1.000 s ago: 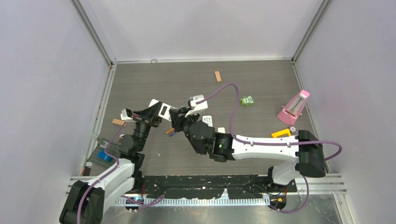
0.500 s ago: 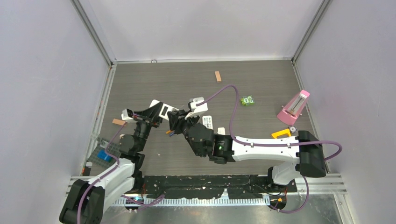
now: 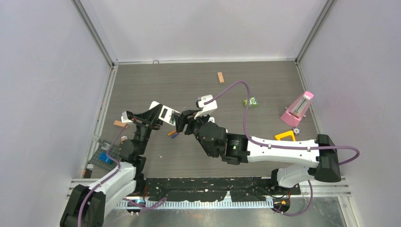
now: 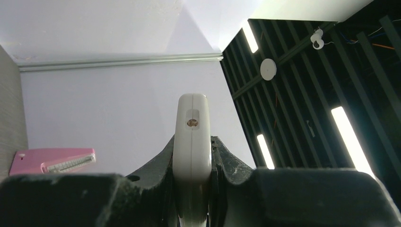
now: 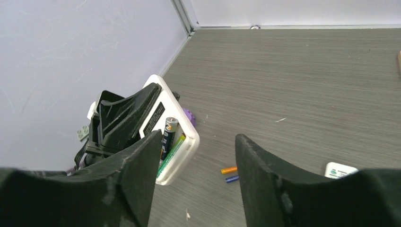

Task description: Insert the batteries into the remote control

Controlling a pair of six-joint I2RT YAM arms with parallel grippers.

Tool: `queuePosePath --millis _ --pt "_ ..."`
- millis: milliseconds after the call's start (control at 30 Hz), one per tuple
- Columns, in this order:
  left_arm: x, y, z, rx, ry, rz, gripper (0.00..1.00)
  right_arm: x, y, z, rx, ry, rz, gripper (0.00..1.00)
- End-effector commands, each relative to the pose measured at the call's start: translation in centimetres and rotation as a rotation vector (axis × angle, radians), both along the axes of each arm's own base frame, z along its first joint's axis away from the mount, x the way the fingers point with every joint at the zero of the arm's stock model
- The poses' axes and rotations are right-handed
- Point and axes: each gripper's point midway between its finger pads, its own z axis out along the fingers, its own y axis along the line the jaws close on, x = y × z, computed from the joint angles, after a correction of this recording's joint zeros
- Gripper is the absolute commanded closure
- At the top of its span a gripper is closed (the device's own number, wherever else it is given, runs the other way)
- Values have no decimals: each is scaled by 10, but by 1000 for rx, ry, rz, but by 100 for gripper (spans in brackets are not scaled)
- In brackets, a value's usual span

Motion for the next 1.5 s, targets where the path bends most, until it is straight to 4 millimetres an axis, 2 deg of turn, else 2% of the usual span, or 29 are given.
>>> queuePosePath --millis 0,67,133,267,333,500,667,900,1133,1233,1467 --pt "-17 -1 13 4 -86 -22 100 -9 -16 34 25 -9 58 27" --pt "-20 -3 11 25 -92 -24 100 -16 -18 36 43 4 99 19" --pt "-21 -4 7 50 -88 -24 100 -22 -21 42 72 18 139 15" --pt "-25 -7 3 99 -97 -21 100 -26 -25 44 71 58 183 14" --pt "-27 -10 0 134 -96 -26 100 -28 -25 42 46 71 208 18" --pt "-30 -16 -4 226 -91 -31 100 -31 -20 40 -68 43 304 39" --pt "-30 -18 -6 282 -80 -26 100 -33 -13 33 -163 48 362 51" --pt "-32 -22 -3 274 -101 -52 100 -27 2 8 -207 126 376 56" --pt "-30 -24 -2 264 -103 -63 100 -23 9 -7 -250 149 371 78" --pt "-30 -24 -3 262 -100 -64 100 -25 13 -11 -257 153 393 84" --pt "-27 -24 -1 254 -98 -60 100 -25 11 -15 -270 168 390 86"
